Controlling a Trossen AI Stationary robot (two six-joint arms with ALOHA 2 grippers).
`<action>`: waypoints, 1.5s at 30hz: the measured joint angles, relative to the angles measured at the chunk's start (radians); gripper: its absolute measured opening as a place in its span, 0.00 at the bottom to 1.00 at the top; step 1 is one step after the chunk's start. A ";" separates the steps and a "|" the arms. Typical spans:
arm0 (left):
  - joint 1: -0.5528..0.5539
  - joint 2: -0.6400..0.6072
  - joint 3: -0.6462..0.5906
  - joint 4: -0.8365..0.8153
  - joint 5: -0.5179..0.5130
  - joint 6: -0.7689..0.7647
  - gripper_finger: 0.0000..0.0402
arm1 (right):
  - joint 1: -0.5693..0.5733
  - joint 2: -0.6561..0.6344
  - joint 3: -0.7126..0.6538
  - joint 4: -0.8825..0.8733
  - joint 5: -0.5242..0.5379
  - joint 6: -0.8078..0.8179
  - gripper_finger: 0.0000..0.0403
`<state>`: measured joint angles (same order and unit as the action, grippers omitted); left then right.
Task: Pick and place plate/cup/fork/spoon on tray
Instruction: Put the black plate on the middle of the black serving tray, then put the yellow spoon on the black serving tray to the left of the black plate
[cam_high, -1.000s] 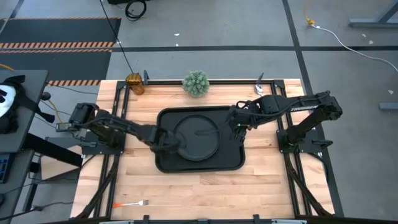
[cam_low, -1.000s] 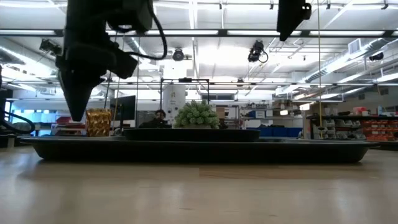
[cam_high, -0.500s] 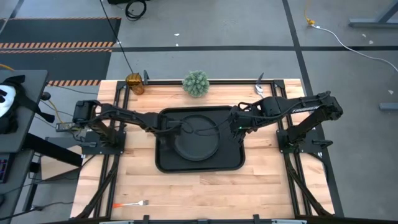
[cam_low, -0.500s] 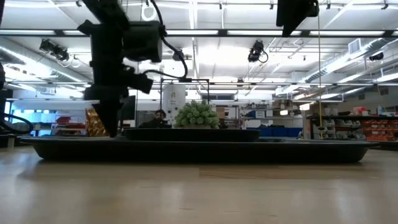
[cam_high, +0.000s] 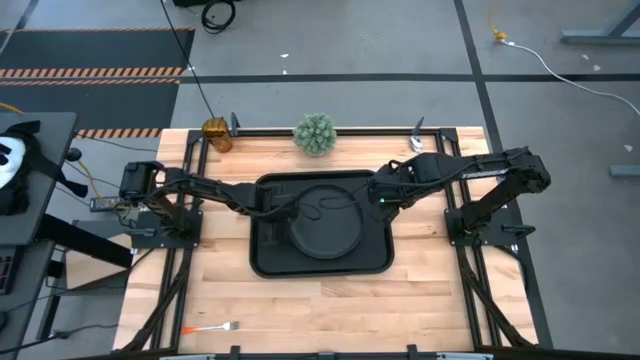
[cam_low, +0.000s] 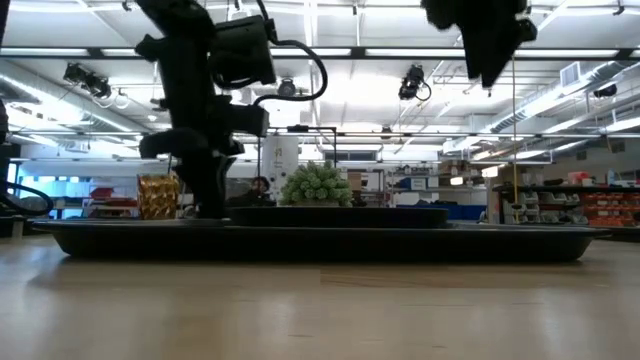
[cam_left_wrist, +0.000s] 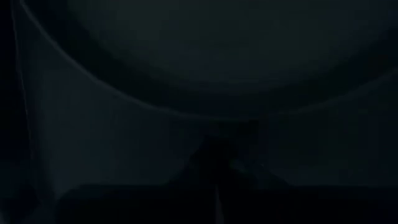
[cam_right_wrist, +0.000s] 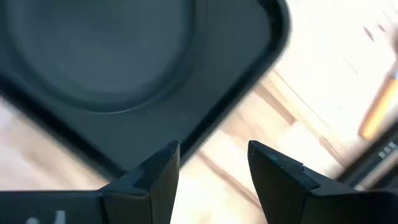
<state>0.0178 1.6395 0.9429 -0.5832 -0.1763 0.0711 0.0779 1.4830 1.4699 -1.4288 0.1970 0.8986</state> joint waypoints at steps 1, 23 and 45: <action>0.005 -0.004 0.015 -0.038 -0.011 0.002 0.01 | -0.022 0.000 -0.022 0.005 0.000 0.001 0.49; 0.372 -0.366 0.031 -0.101 0.028 0.277 0.01 | -0.748 0.005 -0.395 0.269 0.145 -0.276 0.67; 0.401 -0.357 0.031 0.011 0.089 0.005 0.01 | -1.071 0.446 -0.244 0.301 0.029 -0.771 0.56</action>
<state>0.4191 1.2827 0.9741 -0.5718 -0.0874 0.0761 -0.9931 1.9292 1.2256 -1.1278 0.2260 0.1280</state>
